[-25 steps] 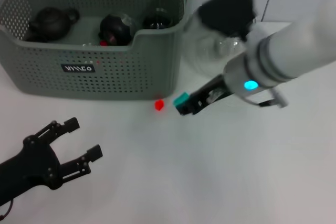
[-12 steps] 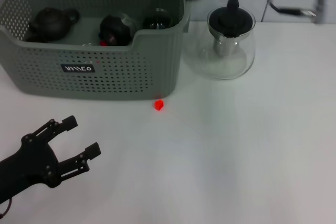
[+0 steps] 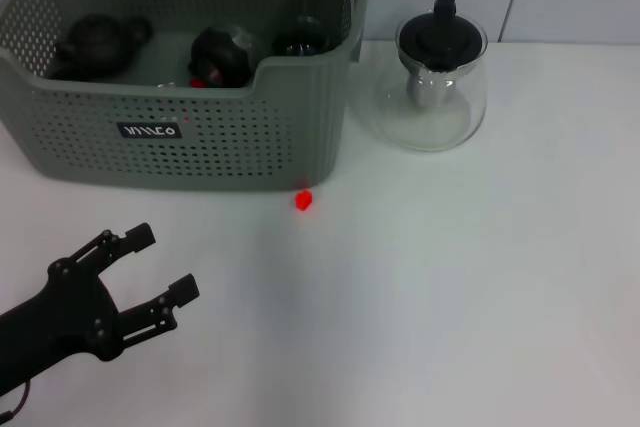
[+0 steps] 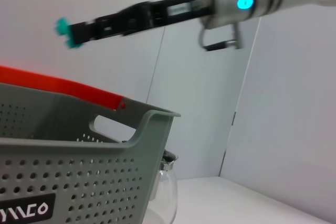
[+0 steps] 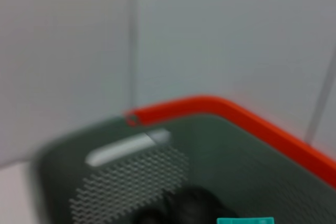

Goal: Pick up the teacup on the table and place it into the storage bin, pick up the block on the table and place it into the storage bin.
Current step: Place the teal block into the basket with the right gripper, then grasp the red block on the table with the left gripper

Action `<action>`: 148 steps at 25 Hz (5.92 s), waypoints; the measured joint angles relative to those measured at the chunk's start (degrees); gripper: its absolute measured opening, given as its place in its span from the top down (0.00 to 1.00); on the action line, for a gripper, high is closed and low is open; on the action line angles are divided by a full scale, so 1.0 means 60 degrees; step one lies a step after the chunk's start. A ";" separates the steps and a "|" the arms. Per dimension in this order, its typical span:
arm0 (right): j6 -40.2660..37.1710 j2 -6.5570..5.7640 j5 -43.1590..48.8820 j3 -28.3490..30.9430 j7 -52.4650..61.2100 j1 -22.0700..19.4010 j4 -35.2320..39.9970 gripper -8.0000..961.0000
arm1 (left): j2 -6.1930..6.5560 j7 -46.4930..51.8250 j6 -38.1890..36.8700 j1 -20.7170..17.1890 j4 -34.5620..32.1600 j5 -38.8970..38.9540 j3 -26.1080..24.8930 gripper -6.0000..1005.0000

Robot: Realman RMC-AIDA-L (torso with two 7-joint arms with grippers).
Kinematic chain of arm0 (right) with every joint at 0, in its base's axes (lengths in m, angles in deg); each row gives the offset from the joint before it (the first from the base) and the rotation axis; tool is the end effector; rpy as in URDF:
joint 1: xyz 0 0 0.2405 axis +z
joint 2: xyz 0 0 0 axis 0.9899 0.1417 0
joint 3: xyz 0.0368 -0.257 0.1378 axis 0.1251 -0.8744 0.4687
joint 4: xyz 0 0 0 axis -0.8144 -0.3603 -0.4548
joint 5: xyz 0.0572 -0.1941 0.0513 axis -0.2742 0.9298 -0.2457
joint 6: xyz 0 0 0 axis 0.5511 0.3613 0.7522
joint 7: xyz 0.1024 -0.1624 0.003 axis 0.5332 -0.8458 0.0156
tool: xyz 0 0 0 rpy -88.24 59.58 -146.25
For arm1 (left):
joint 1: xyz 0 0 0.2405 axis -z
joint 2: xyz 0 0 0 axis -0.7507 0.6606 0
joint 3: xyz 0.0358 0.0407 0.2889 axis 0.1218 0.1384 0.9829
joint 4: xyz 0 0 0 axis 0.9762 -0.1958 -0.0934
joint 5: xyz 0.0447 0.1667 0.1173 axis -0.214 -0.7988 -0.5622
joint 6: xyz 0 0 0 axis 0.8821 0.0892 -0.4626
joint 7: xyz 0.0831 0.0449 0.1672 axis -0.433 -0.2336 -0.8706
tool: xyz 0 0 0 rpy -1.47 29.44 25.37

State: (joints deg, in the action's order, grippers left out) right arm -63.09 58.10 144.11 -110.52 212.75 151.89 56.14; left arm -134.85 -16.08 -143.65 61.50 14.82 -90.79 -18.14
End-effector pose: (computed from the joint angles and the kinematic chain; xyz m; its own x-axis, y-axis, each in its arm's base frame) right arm -0.0162 0.5205 -0.1298 0.9144 -0.2578 -0.3121 -0.3753 -0.8289 -0.4149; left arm -0.3359 0.2432 -0.0496 0.6022 0.2302 0.7645 0.6152 -0.7440 -0.2606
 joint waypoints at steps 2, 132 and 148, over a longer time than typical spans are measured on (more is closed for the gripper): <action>0.0596 -0.0015 0.0151 0.0207 0.0066 0.0634 -0.1199 0.51 | 0.0002 0.0000 -0.0001 0.0000 0.0002 0.0000 0.0003 0.09; -1.0404 -0.0009 -0.5706 0.7177 -1.1530 -0.9634 -0.0326 0.02 | -0.0079 -0.2936 0.5602 0.1974 0.2847 0.1641 0.2256 0.20; -1.0370 -0.0031 -0.5697 0.7176 -1.1596 -0.9674 -0.0435 0.02 | -0.0083 -0.4001 0.7055 0.2442 0.3749 0.2299 0.2258 0.57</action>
State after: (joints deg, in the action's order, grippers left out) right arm -125.31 57.92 109.93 -67.46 143.17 93.84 53.53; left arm -135.34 -40.09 -101.32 76.16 37.31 -77.00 -4.59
